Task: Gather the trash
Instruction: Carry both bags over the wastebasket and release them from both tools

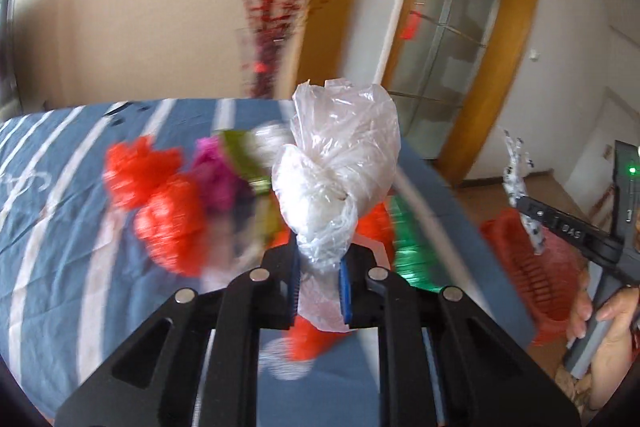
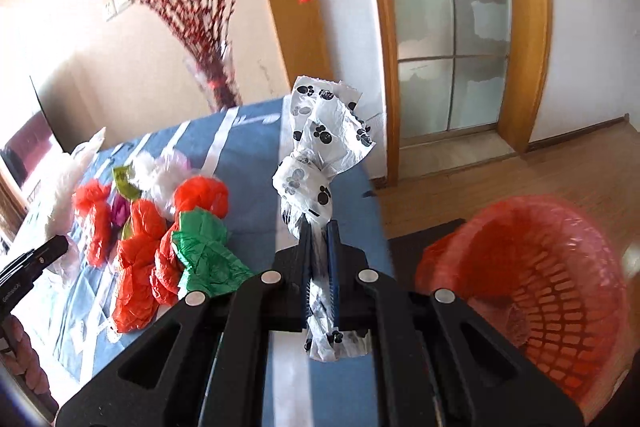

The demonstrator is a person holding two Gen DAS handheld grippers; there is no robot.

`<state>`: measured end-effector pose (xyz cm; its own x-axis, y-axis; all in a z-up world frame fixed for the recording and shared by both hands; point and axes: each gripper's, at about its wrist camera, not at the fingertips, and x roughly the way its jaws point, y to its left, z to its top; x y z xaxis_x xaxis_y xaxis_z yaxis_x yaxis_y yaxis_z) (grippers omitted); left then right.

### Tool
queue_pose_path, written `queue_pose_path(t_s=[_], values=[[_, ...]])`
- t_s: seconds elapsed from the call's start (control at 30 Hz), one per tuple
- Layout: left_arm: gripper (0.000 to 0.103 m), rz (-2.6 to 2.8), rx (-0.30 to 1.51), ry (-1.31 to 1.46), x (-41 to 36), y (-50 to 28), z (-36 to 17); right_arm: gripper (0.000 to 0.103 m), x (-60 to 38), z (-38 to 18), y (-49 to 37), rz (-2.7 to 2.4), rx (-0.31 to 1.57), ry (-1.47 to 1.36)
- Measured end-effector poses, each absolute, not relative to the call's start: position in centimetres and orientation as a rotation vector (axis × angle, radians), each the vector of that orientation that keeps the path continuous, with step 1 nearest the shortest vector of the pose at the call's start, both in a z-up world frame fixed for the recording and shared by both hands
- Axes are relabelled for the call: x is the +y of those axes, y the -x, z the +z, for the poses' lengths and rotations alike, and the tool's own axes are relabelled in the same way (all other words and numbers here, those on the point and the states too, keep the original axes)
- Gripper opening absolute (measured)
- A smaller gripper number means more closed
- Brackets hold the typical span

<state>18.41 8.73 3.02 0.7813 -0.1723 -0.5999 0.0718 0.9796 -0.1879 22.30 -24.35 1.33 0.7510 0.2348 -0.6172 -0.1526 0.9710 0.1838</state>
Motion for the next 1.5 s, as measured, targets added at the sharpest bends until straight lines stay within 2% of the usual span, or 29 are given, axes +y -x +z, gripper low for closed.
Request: queue_pose_path(t_s=[0.33, 0.67, 1.03, 1.13, 1.17, 1.2, 1.27, 1.3, 1.33, 1.5], values=[[0.016, -0.389, 0.689, 0.126, -2.7, -20.4, 3.7, 0.008, -32.2, 3.2, -19.6, 0.071, 0.636, -0.197], [0.017, -0.618, 0.754, 0.079, -14.8, -21.9, 2.0, 0.008, -40.0, 1.8, -17.5, -0.074, 0.639, -0.285], [0.018, -0.704, 0.818, 0.034, -21.3, -23.1, -0.3, 0.008, -44.0, 0.8, -17.0, -0.13, 0.65, -0.358], [0.021, -0.71, 0.838, 0.03, -22.4, -23.1, -0.8, 0.008, -44.5, 0.4, -17.3, -0.125, 0.658, -0.375], [0.027, -0.705, 0.845, 0.03, -22.7, -23.2, -1.0, 0.009, -44.6, 0.2, -17.2, -0.124, 0.663, -0.378], [0.032, -0.703, 0.848, 0.028, -22.7, -23.4, -1.1, 0.01, -45.0, 0.1, -16.9, -0.123, 0.663, -0.38], [0.047, -0.683, 0.849, 0.025, -22.7, -23.7, -1.4, 0.024, -45.2, -0.2, -17.0, -0.125, 0.666, -0.38], [0.048, -0.673, 0.851, 0.025, -22.6, -24.0, -1.6, 0.037, -45.2, -0.3, -17.0, -0.127, 0.663, -0.382], [0.048, -0.661, 0.856, 0.026, -22.4, -24.0, -1.8, 0.042, -45.2, -0.3, -17.0, -0.132, 0.66, -0.382], [0.048, -0.585, 0.83, 0.036, -18.8, -24.0, -1.7, 0.042, -43.8, 0.2, -16.4, -0.161, 0.648, -0.312]])
